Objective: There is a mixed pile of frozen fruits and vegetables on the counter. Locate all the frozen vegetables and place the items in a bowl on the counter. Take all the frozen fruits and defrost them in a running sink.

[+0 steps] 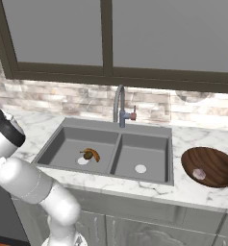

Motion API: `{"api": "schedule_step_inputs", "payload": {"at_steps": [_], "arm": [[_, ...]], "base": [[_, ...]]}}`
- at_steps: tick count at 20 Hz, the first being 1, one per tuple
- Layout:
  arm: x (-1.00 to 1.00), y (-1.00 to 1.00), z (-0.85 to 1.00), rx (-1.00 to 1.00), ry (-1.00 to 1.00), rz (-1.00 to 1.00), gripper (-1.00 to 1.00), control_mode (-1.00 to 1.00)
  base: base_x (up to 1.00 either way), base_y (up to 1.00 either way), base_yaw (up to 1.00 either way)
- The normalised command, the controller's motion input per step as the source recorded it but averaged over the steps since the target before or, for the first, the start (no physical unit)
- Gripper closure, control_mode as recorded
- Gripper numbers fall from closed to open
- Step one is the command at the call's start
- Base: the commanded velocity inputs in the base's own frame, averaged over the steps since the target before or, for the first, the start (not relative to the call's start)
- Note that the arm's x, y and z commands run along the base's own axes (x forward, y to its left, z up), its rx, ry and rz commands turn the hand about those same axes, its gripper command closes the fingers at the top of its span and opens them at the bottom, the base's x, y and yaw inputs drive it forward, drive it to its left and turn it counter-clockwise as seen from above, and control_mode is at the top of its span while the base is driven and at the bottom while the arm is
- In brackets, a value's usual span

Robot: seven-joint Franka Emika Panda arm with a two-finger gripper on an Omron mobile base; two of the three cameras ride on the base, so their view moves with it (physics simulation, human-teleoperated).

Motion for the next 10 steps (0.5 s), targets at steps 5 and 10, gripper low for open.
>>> {"api": "schedule_step_inputs", "payload": {"at_steps": [5,10], "arm": [[0.07,0.00,-0.19,0.00,0.04,0.00,-1.00,-1.00],[0.03,0.12,-0.17,0.00,0.03,0.00,-1.00,-1.00]], "base": [[0.00,0.00,0.00],[0.00,0.00,0.00]]}}
